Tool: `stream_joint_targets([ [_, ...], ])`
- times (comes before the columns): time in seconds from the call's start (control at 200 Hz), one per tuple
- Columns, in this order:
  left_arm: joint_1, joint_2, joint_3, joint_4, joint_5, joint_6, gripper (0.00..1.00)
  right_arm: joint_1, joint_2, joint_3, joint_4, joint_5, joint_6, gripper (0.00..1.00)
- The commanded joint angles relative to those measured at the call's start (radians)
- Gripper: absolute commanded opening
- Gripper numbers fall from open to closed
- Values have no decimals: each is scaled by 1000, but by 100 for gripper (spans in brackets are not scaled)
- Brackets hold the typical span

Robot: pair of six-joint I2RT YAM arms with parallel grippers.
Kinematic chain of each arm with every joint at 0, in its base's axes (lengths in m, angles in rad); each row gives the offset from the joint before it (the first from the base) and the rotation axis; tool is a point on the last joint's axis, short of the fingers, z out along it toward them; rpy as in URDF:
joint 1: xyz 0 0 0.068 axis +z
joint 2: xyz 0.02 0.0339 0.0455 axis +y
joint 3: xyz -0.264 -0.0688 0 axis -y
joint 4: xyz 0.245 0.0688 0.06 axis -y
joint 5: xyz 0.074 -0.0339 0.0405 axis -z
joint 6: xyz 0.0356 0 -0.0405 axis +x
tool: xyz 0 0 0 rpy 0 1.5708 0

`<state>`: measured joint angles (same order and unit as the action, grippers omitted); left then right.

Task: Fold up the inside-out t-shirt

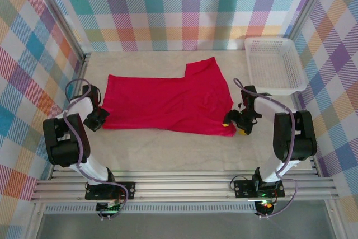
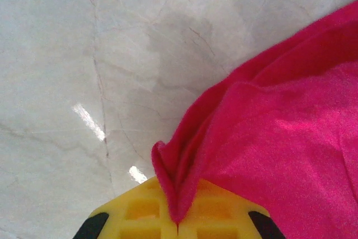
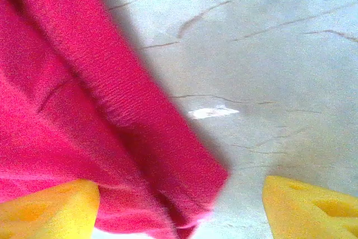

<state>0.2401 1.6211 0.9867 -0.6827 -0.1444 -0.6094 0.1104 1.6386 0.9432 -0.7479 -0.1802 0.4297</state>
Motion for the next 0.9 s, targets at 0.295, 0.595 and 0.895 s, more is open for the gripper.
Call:
stream_joint_targets([
  [0.295, -49, -67, 9, -53, 14, 8, 0, 86, -196, 17, 35, -205, 95, 75],
  [0.595, -52, -25, 68, -95, -4, 31, 0, 154, 15, -33, 232, -173, 216, 75],
  [0.895, 8, 11, 84, -152, -141, 29, 0, 50, 0, -85, 53, 9, 91, 75],
])
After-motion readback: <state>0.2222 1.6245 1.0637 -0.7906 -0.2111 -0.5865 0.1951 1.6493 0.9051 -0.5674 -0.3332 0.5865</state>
